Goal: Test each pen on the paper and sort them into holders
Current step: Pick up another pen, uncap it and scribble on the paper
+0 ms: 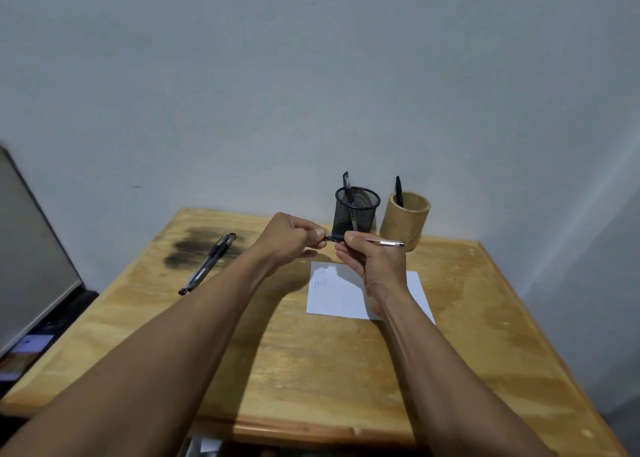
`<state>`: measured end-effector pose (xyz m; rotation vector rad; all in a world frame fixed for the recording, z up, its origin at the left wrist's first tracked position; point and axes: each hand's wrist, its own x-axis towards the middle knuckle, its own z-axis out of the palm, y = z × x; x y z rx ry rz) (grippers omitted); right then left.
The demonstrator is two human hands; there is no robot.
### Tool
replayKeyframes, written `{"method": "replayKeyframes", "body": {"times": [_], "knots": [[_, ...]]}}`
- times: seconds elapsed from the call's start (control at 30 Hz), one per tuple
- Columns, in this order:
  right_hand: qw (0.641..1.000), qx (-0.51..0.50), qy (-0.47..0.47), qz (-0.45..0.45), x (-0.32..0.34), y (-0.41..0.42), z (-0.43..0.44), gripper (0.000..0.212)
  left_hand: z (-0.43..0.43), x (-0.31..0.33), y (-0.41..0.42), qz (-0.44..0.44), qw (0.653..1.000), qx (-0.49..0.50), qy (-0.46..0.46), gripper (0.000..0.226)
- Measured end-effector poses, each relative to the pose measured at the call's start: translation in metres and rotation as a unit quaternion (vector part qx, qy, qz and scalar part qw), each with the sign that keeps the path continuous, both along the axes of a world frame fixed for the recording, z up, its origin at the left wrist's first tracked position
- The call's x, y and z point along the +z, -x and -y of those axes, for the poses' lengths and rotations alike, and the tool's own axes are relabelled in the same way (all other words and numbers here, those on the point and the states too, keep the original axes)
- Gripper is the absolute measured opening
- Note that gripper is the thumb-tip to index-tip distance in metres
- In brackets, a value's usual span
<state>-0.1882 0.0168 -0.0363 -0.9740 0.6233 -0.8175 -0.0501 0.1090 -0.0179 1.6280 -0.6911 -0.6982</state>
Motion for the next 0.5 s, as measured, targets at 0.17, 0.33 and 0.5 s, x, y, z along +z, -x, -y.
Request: {"method": "replayKeyframes", "body": {"times": [0.17,0.33,0.5], "knots": [[0.997,0.013,0.071,-0.010,0.000,0.001,0.001,0.008,-0.001,0.000,-0.002,-0.048,0.999,0.000,-0.006,0.014],[1.000,-0.001,0.014,0.004,-0.002,-0.001,0.000,0.004,0.002,0.002,-0.001,-0.021,1.000,-0.011,0.005,0.014],[0.997,-0.024,0.072,0.011,0.000,0.014,0.020,0.005,-0.016,-0.003,-0.026,-0.036,0.999,0.029,0.012,0.014]]}}
